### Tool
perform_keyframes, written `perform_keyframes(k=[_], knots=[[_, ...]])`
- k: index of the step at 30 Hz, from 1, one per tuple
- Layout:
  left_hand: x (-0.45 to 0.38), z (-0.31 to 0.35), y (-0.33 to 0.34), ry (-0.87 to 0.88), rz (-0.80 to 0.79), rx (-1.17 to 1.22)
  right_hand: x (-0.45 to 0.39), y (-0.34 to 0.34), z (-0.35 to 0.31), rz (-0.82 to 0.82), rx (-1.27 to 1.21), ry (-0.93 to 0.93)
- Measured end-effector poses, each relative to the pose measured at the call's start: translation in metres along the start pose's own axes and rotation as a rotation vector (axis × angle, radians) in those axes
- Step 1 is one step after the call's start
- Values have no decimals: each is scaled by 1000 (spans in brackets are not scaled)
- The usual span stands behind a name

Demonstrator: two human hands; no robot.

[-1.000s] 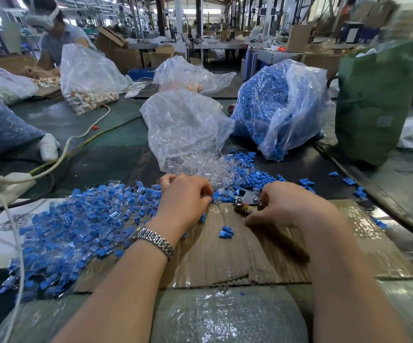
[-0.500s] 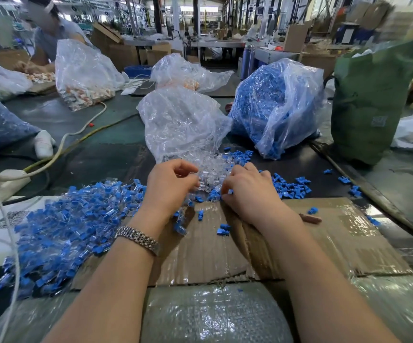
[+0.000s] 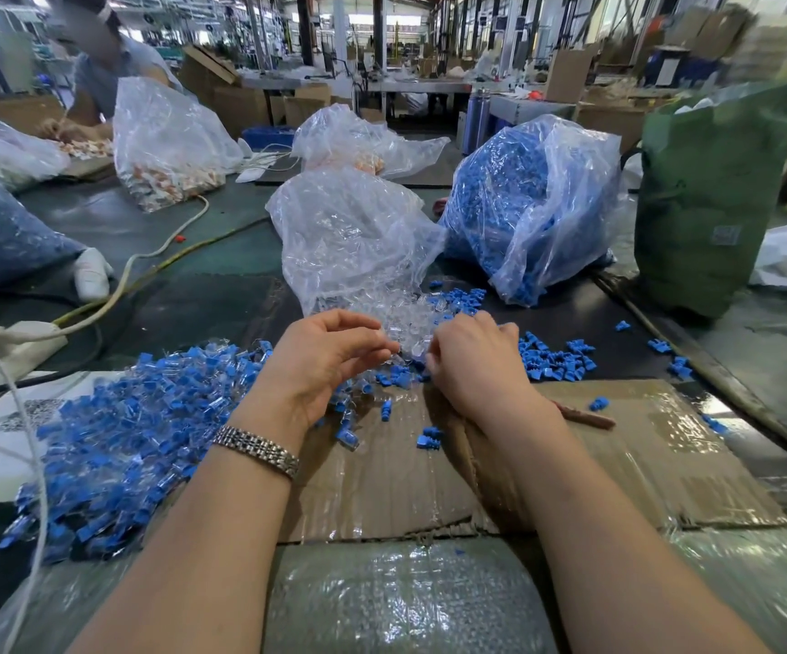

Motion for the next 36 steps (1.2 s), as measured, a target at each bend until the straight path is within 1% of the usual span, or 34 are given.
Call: perform_keyframes(k=[2,4,8,9,12,13,15,18,22,31,33,36], knots=[[1,-2,0,-22,-3,26,2,3,-2,-38,-1,-26],[0,-3,-2,-31,3,35,4,1,-4,-26,-42,-41],[0,-5,-1,-47,-18,62,5,-10,12,32,-364,36],[0,-4,-2,-42,-21,64,4,-12,18,49,-388,61],[-1,-1,-5,-19,-2,59,3,-16,32,124,-346,135],[-1,0,-6,-15,7,62,3,-17,31,132,-342,130],[-1,-1,-6,-12,9,66,2,-11,16,64,-295,55],[-1,-1,-5,-13,0,81,3,5,-11,-40,-140,-71],[-1,-1,-6,-12,11,92,1,12,-18,-63,-39,-84],[0,0,-6,-18,10,72,-3,18,-13,-77,-82,-89],[1,0,-7,-17,13,80,-2,19,-12,-78,-124,-85],[1,2,-8,-12,20,85,-4,13,-13,-17,-201,-91]])
Point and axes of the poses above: each hand's wrist, its own x-axis away from the middle knuckle, its own y-axis out of the palm, z = x × y, the point moved 10 cm from there along -x, towards the middle knuckle, and after that the axes turned 1 degree about z, right-handed, at the moved point
